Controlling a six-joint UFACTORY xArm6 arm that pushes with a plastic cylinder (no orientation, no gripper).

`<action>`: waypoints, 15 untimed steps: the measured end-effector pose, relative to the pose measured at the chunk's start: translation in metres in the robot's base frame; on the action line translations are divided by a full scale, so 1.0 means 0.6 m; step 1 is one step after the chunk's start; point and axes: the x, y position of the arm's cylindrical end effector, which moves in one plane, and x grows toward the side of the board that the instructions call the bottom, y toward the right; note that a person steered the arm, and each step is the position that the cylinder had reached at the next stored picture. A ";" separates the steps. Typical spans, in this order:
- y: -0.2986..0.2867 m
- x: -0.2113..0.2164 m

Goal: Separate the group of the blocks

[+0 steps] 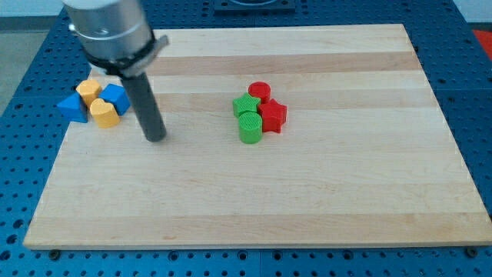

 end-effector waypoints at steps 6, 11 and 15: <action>0.415 0.035; 0.365 0.010; 0.200 -0.098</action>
